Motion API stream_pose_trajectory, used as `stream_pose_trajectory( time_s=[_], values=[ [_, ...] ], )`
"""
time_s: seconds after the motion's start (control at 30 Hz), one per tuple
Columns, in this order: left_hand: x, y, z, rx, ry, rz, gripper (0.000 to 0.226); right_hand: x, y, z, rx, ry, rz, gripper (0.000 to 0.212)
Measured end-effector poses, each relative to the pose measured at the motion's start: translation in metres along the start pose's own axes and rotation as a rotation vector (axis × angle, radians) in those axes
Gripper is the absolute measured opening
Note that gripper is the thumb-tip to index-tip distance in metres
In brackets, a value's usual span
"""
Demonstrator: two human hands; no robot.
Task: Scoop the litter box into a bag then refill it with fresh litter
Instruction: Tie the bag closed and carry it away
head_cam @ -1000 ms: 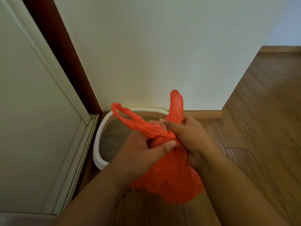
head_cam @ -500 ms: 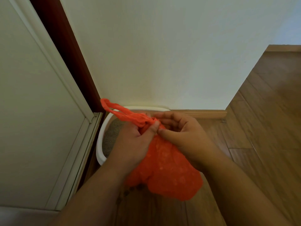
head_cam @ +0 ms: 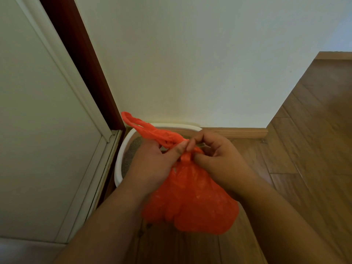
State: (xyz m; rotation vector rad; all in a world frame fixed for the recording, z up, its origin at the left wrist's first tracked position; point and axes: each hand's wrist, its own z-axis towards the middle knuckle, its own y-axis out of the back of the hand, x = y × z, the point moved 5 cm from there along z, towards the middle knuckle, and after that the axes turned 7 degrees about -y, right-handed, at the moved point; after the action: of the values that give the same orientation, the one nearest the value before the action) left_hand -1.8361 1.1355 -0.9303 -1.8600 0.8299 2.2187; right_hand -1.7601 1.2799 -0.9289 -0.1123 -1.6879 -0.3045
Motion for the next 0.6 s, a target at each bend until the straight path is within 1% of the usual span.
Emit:
stream_pose_trajectory(
  time_s=[0.1, 0.17, 0.23, 0.33, 0.47, 0.53, 0.6],
  values=[
    [0.005, -0.006, 0.0, 0.022, 0.121, -0.309, 0.013, 0.0, 0.001, -0.001, 0.056, -0.007, -0.009, 0.031],
    [0.004, -0.009, -0.003, 0.029, 0.251, -0.543, 0.011, 0.001, 0.003, -0.002, 0.05, 0.012, -0.068, 0.025],
    [0.003, -0.01, -0.005, 0.036, 0.344, -0.677, 0.009, 0.002, 0.005, -0.003, 0.017, 0.02, -0.099, 0.022],
    [0.004, -0.008, -0.003, 0.048, 0.347, -0.678, 0.013, 0.001, 0.007, -0.002, -0.031, 0.009, -0.117, 0.019],
    [0.006, -0.007, -0.004, 0.031, 0.323, -0.601, 0.021, 0.0, 0.01, 0.001, -0.099, 0.033, -0.253, 0.007],
    [0.008, -0.007, -0.003, 0.013, 0.324, -0.584, 0.022, 0.002, 0.006, 0.001, -0.111, 0.045, -0.178, 0.007],
    [0.007, -0.009, -0.003, 0.015, 0.32, -0.578, 0.023, 0.0, 0.003, 0.002, -0.115, -0.022, 0.032, 0.011]
  ],
)
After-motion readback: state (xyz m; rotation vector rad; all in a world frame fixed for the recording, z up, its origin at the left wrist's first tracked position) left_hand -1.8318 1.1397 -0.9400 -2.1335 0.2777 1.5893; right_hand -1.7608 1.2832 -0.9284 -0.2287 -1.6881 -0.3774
